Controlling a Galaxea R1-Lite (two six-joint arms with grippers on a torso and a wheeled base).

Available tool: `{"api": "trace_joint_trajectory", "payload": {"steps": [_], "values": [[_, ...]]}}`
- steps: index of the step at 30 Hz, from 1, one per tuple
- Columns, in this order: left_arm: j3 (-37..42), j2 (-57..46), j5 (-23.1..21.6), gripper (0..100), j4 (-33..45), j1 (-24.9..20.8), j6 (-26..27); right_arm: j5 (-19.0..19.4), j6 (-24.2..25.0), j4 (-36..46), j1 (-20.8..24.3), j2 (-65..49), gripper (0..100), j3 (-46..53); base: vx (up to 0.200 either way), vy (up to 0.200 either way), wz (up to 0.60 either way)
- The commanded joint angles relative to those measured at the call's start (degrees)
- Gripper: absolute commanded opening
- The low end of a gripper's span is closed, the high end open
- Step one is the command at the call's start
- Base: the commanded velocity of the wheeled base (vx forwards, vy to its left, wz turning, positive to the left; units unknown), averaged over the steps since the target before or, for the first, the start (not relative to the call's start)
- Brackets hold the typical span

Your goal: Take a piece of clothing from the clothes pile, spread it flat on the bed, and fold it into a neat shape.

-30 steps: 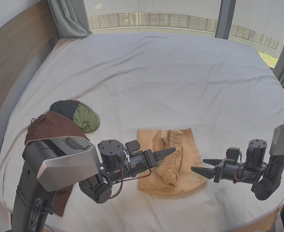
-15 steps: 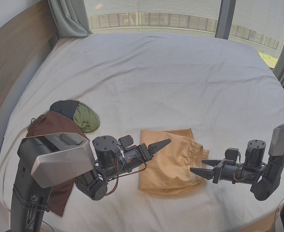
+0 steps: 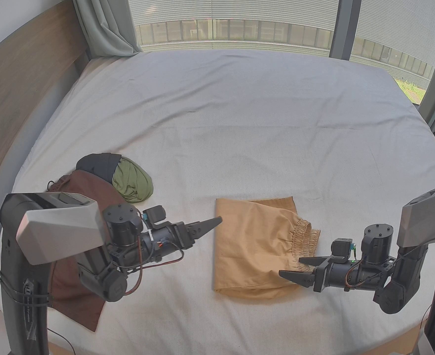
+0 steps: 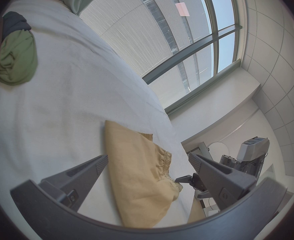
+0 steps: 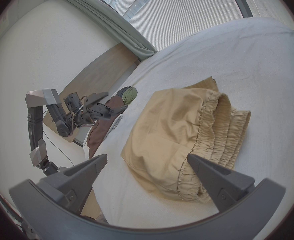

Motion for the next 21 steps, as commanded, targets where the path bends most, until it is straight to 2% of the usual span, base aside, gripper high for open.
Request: {"api": "trace_joint_trajectory", "payload": {"steps": [1, 6, 8, 11, 14, 15, 16, 18, 21], "values": [[6.50, -5.96, -4.42, 100, -0.04, 5.33, 0.76, -0.30, 0.02, -0.19, 1.07, 3.39, 100, -0.07, 0.000, 0.000, 0.00], [13.71, -11.50, -10.49, 100, 0.05, 8.94, 2.26, -1.97, -0.25, -0.19, 0.80, 5.42, 100, -0.15, 0.000, 0.000, 0.00], [16.70, -13.52, -12.68, 100, 0.05, 10.34, 4.72, -2.58, -0.34, -0.19, 0.80, 5.94, 100, -0.15, 0.000, 0.000, 0.00], [19.86, -15.89, -15.23, 100, 0.05, 12.19, 7.00, -2.67, -0.42, -0.19, 0.98, 6.38, 100, -0.07, 0.000, 0.000, 0.00], [21.79, -17.38, -15.94, 100, 0.23, 13.86, 9.55, -2.67, -0.51, -0.27, 0.98, 7.09, 100, -0.07, 0.000, 0.000, 0.00], [22.50, -17.65, -15.85, 100, 0.23, 14.65, 12.54, -2.67, -0.51, -0.27, 0.98, 7.09, 100, -0.15, 0.000, 0.000, 0.00], [22.50, -17.65, -15.85, 100, 0.23, 14.65, 12.54, -2.67, -0.51, -0.27, 0.98, 7.09, 100, -0.15, 0.000, 0.000, 0.00], [23.90, -17.82, -16.02, 100, 0.23, 17.29, 21.59, -2.76, -0.51, -0.27, 0.89, 5.86, 100, -0.07, 0.000, 0.000, 0.00], [25.31, -17.65, -16.11, 100, 0.14, 18.61, 29.24, -2.76, -0.51, -0.27, 0.72, 5.42, 100, 0.02, 0.000, 0.000, 0.00]]}}
